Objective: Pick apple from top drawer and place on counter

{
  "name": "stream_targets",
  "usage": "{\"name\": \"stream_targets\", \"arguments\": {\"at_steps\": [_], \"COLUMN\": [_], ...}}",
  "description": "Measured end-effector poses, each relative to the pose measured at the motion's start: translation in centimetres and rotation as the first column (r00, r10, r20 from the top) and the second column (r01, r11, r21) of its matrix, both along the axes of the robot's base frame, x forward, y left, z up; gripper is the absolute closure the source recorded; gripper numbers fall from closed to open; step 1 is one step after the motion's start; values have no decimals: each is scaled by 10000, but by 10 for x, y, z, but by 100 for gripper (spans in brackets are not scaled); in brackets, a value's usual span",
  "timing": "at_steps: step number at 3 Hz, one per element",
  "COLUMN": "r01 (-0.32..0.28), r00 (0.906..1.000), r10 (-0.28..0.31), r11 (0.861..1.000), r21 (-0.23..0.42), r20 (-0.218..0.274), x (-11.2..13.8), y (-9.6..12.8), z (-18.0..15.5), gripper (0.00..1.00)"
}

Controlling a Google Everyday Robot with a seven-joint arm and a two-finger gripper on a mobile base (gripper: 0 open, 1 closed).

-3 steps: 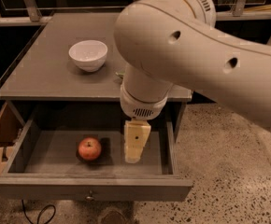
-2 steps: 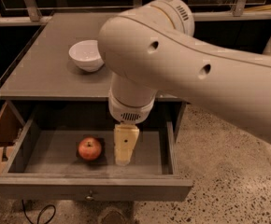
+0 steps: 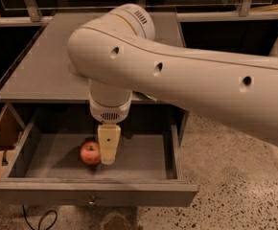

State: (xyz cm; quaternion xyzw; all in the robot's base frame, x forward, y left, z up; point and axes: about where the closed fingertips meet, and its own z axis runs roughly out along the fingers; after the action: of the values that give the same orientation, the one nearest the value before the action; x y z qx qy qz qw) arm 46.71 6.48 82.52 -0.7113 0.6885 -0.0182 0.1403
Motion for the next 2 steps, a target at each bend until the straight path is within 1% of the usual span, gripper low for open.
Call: {"name": "stream_targets", "arguments": {"at_steps": [1, 2], "r01": [229, 516], "r00": [9996, 9978], "r10": [-229, -513], "r11": [9997, 9987], "r21": [-2, 53], "r20": [-150, -413], "x": [-1, 6], "y": [12, 24], "z": [-15, -36], "gripper": [0, 0]}}
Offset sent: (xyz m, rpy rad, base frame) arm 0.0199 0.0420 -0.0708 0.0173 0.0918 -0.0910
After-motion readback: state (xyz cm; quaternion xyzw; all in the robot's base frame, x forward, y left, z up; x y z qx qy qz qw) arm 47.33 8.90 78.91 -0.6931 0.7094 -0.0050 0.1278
